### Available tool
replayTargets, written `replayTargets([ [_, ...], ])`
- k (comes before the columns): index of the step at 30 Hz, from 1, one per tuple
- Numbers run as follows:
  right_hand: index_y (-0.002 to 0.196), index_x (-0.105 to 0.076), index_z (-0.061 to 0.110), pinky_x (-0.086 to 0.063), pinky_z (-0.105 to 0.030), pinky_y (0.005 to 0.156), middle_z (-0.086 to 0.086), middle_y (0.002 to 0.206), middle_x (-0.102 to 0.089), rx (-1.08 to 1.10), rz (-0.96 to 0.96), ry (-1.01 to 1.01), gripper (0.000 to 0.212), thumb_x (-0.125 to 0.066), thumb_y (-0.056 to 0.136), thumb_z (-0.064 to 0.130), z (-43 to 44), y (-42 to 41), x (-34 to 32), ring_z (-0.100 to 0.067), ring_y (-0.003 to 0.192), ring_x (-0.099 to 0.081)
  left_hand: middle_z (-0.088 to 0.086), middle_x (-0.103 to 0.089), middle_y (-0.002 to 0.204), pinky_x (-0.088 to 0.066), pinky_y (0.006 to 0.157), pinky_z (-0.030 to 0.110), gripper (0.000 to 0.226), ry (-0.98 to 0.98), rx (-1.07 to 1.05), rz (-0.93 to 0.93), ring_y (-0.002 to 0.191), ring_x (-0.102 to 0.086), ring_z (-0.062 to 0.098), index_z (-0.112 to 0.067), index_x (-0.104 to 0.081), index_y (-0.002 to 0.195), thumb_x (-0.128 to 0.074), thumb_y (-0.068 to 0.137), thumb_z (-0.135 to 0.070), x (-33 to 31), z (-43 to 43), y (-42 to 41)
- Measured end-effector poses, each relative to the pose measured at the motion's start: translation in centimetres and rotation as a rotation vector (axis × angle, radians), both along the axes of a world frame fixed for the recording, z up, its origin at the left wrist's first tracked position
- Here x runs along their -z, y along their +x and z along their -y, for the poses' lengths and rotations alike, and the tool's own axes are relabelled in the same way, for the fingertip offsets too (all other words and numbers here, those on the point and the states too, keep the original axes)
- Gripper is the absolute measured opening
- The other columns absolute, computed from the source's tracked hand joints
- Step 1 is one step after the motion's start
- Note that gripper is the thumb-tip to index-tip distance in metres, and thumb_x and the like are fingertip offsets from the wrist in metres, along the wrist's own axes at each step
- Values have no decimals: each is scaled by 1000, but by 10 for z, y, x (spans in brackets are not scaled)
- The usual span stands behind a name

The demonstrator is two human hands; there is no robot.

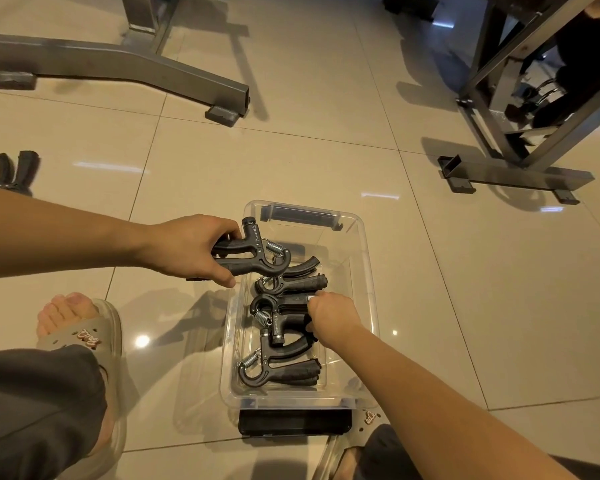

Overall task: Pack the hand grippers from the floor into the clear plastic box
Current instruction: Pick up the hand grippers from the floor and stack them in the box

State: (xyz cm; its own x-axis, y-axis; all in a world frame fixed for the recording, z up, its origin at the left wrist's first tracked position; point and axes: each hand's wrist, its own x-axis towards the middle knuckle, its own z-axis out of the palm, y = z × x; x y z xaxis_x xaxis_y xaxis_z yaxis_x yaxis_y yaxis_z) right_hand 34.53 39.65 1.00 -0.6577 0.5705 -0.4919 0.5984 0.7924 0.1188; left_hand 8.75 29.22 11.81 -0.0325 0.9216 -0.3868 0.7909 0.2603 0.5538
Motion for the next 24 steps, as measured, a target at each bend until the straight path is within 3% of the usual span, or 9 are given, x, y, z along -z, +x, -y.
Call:
replayTargets([
  [4,119,-65,11,-53,-37,83,-8,115,-62,50,-32,-19,33,-68,93,32,2,0,-5,-26,101,-64,-2,-69,89,-58,66,37,51,2,7,2,73,-69,20,-25,-57,107,-89,70,-41,0,-1,0],
  [8,115,-68,10,-54,-37,84,-7,114,-61,134,-134,-44,38,-69,92,40,2,3,-16,-28,102,-65,-3,-68,87,-54,59,27,50,21,7,-4,67,-66,11,-25,-57,106,-89,70,-39,-2,-1,3],
  [10,102,-71,11,-55,-36,81,-5,107,-63,206,-214,-76,39,-70,89,48,2,5,-22,-25,93,-65,-4,-68,86,-52,57,26,50,29,0,0,63,-64,6,-24,-57,107,-89,70,-38,-4,-2,5],
  [14,88,-74,17,-52,-32,70,1,84,-66,355,-559,-265,37,-74,83,53,6,6,-43,-13,75,-60,-7,-64,91,-51,65,29,52,47,-2,-42,76,-63,10,-25,-55,108,-88,71,-41,-7,-3,11],
  [18,88,-72,20,-50,-30,70,1,73,-64,612,-991,-629,32,-61,96,48,21,-9,-74,-7,69,-57,-10,-61,90,-44,62,25,55,110,-20,-71,76,-58,6,-22,-55,111,-87,71,-42,-9,-1,19],
  [20,86,-67,13,-51,-33,66,-3,73,-63,773,-1102,-717,36,-54,101,42,24,-19,-80,-15,69,-61,-10,-60,93,-44,64,24,58,160,-18,-80,79,-57,5,-22,-54,113,-87,71,-45,-10,1,25],
  [24,100,-65,2,-50,-25,52,-8,81,-66,1008,-1202,-824,33,-50,106,31,22,-29,-95,-16,62,-64,-9,-62,96,-51,69,28,58,216,-4,-50,76,-59,6,-24,-53,114,-83,73,-53,-19,1,34],
])
